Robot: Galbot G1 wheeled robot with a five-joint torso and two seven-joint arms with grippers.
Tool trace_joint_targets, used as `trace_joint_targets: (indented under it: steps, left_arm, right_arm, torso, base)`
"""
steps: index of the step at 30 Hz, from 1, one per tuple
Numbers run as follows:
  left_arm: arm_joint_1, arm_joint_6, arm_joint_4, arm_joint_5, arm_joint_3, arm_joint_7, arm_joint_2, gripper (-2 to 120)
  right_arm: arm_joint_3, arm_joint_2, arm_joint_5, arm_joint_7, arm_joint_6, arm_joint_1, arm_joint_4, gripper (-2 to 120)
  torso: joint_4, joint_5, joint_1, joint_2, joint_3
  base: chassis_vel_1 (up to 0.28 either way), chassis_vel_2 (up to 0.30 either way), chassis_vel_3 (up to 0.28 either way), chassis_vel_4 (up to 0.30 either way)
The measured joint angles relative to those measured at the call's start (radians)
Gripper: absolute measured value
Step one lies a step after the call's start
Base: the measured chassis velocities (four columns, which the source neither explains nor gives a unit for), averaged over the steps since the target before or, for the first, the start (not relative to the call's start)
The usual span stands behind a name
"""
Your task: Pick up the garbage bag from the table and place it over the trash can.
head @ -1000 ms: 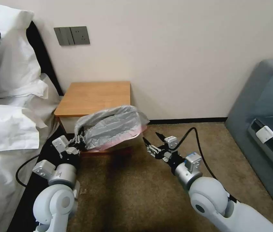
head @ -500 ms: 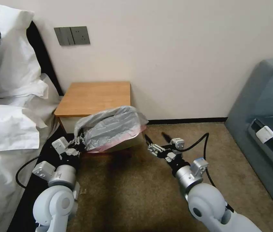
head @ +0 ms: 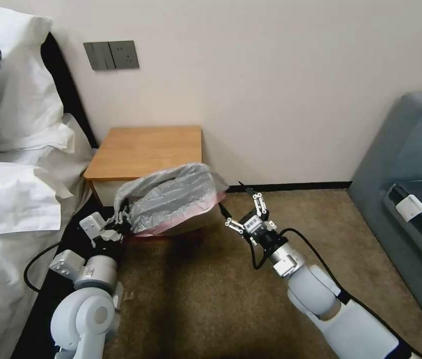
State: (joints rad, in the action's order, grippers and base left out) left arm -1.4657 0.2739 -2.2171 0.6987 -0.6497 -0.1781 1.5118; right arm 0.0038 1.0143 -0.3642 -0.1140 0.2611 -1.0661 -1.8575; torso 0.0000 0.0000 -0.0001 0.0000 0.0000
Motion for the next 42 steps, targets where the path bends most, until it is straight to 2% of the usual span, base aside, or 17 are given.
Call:
trace_joint_targets:
  steps: [3, 5, 6, 8, 9, 13, 14, 18, 30, 42]
  left_arm:
    - [-0.001, 0.0, 0.001, 0.0, 0.002, 0.0, 0.0, 7]
    - [-0.004, 0.0, 0.001, 0.0, 0.003, 0.0, 0.0, 7]
    - [-0.004, 0.0, 0.001, 0.0, 0.003, 0.0, 0.0, 7]
    - [-0.004, 0.0, 0.003, 0.0, 0.005, 0.0, 0.0, 7]
    - [-0.004, 0.0, 0.003, 0.0, 0.005, 0.0, 0.0, 7]
    - [-0.005, 0.0, 0.002, -0.001, 0.01, -0.001, 0.0, 7]
    - [-0.005, 0.0, 0.002, -0.001, 0.01, -0.001, 0.0, 7]
    - [-0.005, 0.002, 0.0, -0.002, 0.01, -0.004, 0.0, 7]
    - [-0.007, 0.005, -0.006, -0.003, 0.007, -0.008, 0.001, 7]
    - [0.004, 0.017, -0.006, 0.007, 0.002, -0.022, 0.002, 7]
  right_arm:
    - [0.0, -0.001, -0.04, 0.003, 0.014, 0.015, 0.007, 58]
    - [0.001, -0.009, -0.066, 0.013, 0.02, 0.021, 0.004, 46]
    - [0.001, -0.009, -0.066, 0.013, 0.02, 0.021, 0.004, 46]
    - [0.007, -0.012, -0.091, 0.02, 0.031, 0.023, 0.0, 36]
    - [0.007, -0.012, -0.091, 0.02, 0.031, 0.023, 0.0, 36]
    - [0.007, -0.013, -0.101, 0.023, 0.036, 0.023, -0.01, 17]
    - [0.007, -0.013, -0.101, 0.023, 0.036, 0.023, -0.01, 17]
    - [0.006, -0.015, -0.102, 0.029, 0.036, 0.02, -0.017, 0]
    - [0.005, -0.018, -0.084, 0.045, 0.035, 0.019, -0.038, 0]
    - [0.051, -0.066, -0.005, 0.156, 0.019, -0.047, -0.122, 0]
  torso:
    - [0.0002, 0.0001, 0.0, 0.0, 0.0]
    - [0.0001, 0.0, 0.0, 0.0, 0.0]
    - [0.0001, 0.0, 0.0, 0.0, 0.0]
    - [0.0, 0.0, 0.0, 0.0, 0.0]
    - [0.0, 0.0, 0.0, 0.0, 0.0]
    - [0.0, 0.0001, 0.0, 0.0, 0.0]
    - [0.0, 0.0001, 0.0, 0.0, 0.0]
    - [0.0, 0.0, 0.0, 0.0, 0.0]
    - [0.0, 0.0001, 0.0, 0.0, 0.0]
    - [-0.0002, 0.0, 0.0, 0.0, 0.0]
  base:
    - [0.0, 0.0, 0.0, 0.0]
    - [0.0, 0.0, 0.0, 0.0]
    - [0.0, 0.0, 0.0, 0.0]
    - [0.0, 0.0, 0.0, 0.0]
    - [0.0, 0.0, 0.0, 0.0]
    - [0.0, 0.0, 0.0, 0.0]
    - [0.0, 0.0, 0.0, 0.0]
    - [0.0, 0.0, 0.0, 0.0]
    - [0.0, 0.0, 0.0, 0.0]
    - [0.0, 0.0, 0.0, 0.0]
